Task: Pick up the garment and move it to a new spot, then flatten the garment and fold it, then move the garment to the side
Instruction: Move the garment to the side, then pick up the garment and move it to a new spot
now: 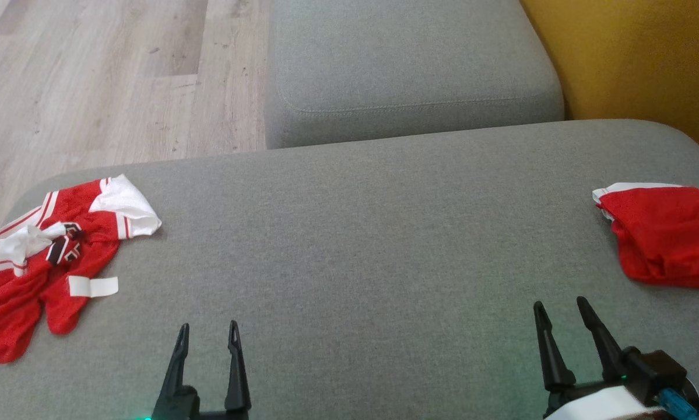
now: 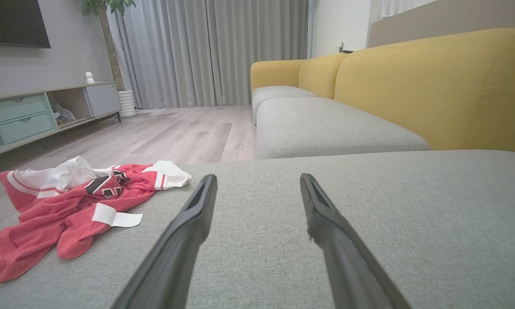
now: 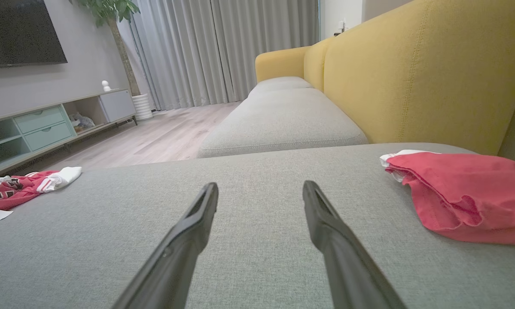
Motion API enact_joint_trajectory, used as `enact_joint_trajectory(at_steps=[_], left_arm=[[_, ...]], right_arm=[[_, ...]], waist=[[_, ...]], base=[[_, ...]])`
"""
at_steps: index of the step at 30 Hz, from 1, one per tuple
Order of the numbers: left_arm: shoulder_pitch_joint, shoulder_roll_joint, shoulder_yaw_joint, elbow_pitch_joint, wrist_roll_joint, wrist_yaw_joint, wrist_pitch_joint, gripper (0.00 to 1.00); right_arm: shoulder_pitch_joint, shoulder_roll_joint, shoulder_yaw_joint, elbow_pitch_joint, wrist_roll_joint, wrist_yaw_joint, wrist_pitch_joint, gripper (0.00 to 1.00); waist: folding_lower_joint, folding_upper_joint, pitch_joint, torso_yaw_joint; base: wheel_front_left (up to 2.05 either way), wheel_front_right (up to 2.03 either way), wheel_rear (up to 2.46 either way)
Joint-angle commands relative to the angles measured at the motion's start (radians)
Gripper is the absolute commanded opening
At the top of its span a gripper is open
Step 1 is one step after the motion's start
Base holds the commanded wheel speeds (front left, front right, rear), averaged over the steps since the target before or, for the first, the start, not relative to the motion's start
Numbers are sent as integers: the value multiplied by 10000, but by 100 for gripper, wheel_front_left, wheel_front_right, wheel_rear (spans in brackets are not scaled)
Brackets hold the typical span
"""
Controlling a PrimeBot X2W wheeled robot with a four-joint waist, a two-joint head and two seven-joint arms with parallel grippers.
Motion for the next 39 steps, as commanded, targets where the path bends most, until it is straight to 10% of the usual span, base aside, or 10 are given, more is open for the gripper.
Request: enact_joint_trajectory(at_steps=[1,16,39], left_arm=[[-371,-34,381,-249,79,-20,-53,100],[-453,-34,281,47,74,-226,-53,100],[-771,27,1393,-385,391,-419,-53,100]], right_arm=[[-248,-13,196,-364,-69,-7,-108,100],[-47,35,-5,-391,-171,-7,-108,100],[-572,-70,460,-626,-359,-7,-108,100]], waist=[[1,-1,-6,5],[1,-1,190,528],[1,-1,1611,4962]], base=[[0,0,0],[0,0,0],[0,0,0]])
